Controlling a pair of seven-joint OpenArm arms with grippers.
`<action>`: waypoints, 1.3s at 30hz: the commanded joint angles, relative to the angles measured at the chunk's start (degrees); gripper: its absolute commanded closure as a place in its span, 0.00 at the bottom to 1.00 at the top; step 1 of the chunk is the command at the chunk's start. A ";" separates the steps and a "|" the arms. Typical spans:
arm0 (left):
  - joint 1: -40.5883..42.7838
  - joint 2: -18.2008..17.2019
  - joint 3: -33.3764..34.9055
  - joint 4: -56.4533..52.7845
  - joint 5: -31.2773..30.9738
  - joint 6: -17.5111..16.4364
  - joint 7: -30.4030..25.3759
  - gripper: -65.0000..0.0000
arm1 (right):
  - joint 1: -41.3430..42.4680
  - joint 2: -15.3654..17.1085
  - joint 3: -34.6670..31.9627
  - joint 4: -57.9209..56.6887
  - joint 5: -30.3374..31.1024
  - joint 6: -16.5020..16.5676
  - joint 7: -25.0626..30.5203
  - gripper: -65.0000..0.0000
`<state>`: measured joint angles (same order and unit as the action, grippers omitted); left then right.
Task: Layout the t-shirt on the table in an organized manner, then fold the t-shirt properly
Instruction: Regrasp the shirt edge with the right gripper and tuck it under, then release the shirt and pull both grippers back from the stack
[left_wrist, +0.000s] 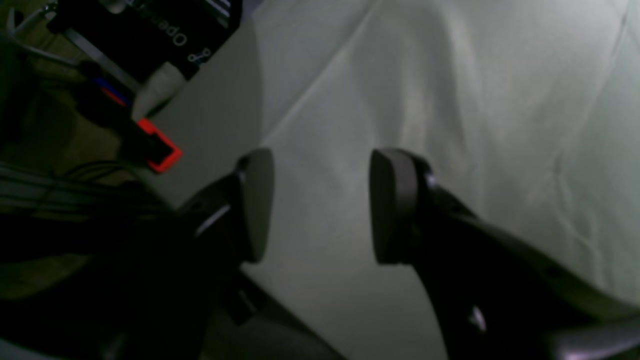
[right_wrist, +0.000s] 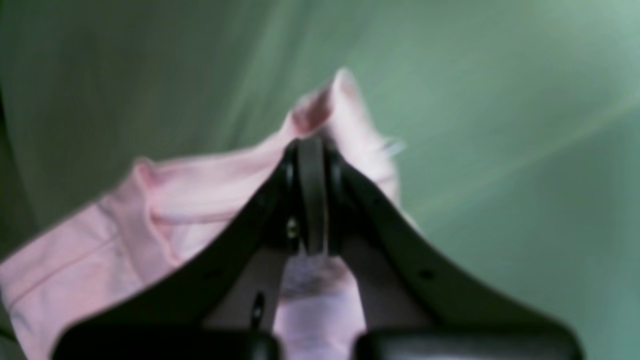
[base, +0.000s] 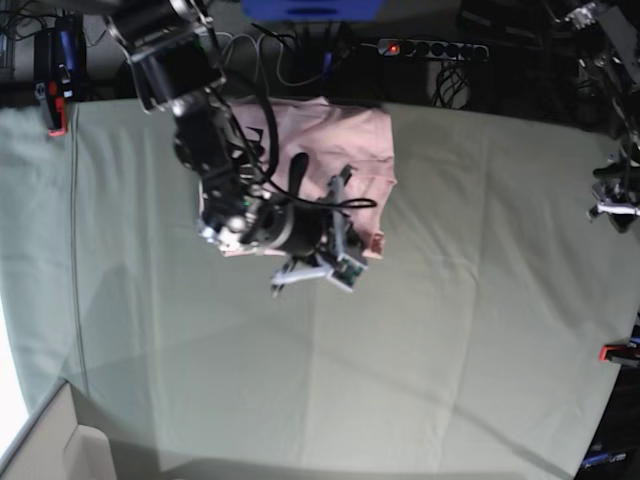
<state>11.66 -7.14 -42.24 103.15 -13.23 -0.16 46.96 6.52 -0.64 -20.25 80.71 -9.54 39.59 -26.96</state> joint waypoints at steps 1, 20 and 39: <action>-0.98 0.15 -0.09 1.07 0.09 0.12 -0.94 0.54 | -0.41 -0.01 -0.01 4.26 1.14 0.41 1.51 1.00; -4.06 7.44 23.65 0.54 -14.06 0.21 13.57 0.14 | -11.84 7.55 23.37 12.70 1.14 0.41 1.51 0.74; -3.62 3.84 36.83 -15.90 -19.42 0.30 10.14 0.22 | -13.78 7.55 37.44 12.70 1.14 0.41 1.51 0.73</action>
<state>8.58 -3.31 -5.50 86.28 -31.83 0.23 57.14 -7.81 6.50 17.08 92.36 -9.02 39.83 -26.61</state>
